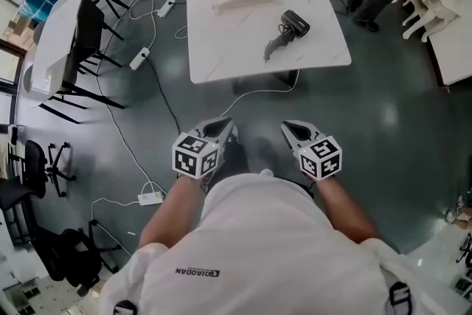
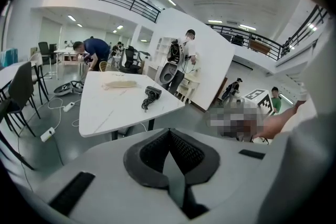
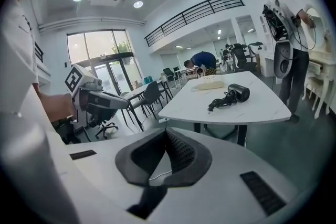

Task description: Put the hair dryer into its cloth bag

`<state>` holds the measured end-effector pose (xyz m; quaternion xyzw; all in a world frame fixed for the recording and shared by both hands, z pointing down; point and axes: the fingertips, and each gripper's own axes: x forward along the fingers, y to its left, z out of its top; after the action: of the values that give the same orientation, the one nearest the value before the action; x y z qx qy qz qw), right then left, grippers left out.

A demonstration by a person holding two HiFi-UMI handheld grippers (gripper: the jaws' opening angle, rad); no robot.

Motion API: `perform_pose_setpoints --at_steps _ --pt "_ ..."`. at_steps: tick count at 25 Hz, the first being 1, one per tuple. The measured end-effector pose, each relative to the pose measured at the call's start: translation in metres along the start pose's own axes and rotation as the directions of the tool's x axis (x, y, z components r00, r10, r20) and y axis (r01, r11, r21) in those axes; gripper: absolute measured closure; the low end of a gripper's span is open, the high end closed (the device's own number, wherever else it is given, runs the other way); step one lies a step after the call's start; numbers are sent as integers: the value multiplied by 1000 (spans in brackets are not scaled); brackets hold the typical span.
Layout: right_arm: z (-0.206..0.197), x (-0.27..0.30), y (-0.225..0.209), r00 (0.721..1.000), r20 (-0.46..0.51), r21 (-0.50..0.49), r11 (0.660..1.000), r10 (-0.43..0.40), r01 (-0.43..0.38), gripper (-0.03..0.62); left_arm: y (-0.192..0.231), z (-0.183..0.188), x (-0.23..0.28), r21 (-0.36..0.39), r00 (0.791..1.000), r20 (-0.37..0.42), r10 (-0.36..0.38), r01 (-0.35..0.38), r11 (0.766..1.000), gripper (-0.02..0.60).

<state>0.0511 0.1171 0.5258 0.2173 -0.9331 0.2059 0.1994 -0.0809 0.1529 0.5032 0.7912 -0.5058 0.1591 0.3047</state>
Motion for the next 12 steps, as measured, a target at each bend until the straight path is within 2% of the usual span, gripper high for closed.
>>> perform_pose_setpoints --at_steps 7,12 --pt "52 58 -29 999 -14 -8 999 -34 34 574 68 60 27 9 999 28 -37 37 999 555" --pt "81 102 -49 995 -22 36 995 -92 93 574 131 94 37 30 999 30 -45 44 999 555"
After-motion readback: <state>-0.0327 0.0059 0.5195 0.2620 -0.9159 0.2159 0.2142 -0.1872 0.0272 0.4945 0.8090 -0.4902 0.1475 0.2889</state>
